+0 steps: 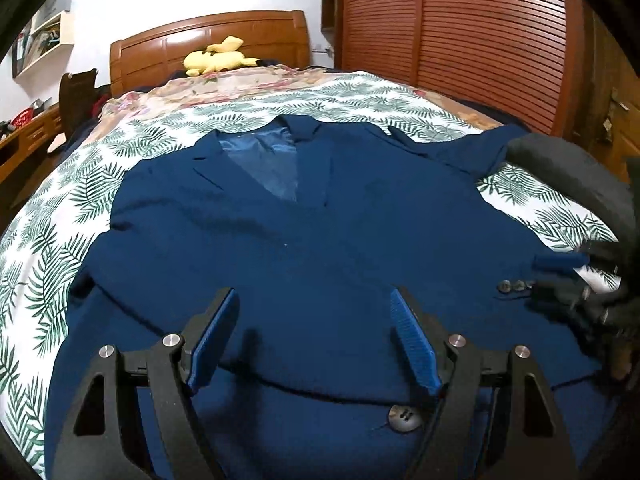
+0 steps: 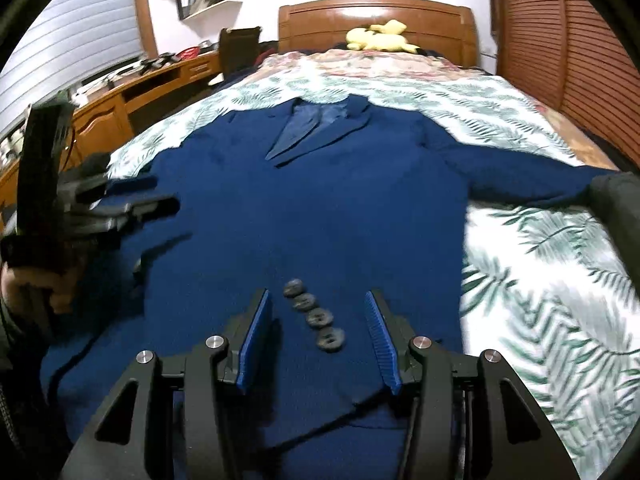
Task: Fold large clothes
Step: 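Grasp the other jacket sleeve near the right tool with the right tool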
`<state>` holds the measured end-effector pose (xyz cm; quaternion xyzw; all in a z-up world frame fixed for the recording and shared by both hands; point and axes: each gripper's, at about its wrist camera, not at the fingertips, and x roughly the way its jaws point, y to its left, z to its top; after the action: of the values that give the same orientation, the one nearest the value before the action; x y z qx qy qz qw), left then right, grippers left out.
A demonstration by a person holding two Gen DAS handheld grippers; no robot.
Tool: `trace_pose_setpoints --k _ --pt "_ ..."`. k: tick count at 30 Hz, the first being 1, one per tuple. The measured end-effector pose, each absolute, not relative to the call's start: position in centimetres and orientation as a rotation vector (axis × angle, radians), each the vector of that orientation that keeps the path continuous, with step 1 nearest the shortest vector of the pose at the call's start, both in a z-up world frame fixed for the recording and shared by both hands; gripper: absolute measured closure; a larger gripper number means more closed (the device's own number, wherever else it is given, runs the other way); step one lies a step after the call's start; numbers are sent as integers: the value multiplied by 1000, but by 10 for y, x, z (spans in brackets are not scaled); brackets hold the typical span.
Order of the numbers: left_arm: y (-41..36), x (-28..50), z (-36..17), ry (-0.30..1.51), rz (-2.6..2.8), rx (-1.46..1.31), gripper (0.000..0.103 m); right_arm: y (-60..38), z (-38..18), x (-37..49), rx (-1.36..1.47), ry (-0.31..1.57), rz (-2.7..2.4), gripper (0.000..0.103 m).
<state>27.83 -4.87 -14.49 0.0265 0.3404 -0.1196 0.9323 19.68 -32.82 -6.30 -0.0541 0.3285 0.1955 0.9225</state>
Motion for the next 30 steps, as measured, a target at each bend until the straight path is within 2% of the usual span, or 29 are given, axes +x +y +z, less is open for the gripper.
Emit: trace_pose_setpoints --k 3,5,7,16,25,27,29,30 --pt "-50 277 -143 690 -260 56 25 -342 -39 202 -145 634 337 52" --pt "-50 277 -144 693 -266 60 25 -352 -27 212 -158 615 287 43" --pt "-51 277 -143 692 -272 63 25 -367 -18 229 -149 610 231 39" --pt "-53 271 -140 677 -281 74 25 -438 -32 340 -112 698 -33 39" --pt "-51 273 -141 683 -293 66 25 -486 -56 405 102 829 -132 39" --pt "-51 273 -141 684 -294 65 25 -489 -59 422 127 839 -132 46" --pt "-51 273 -140 684 -295 63 25 -488 -59 430 122 838 -120 74" --pt "-51 273 -141 684 -295 64 25 -489 -60 434 118 840 -116 82"
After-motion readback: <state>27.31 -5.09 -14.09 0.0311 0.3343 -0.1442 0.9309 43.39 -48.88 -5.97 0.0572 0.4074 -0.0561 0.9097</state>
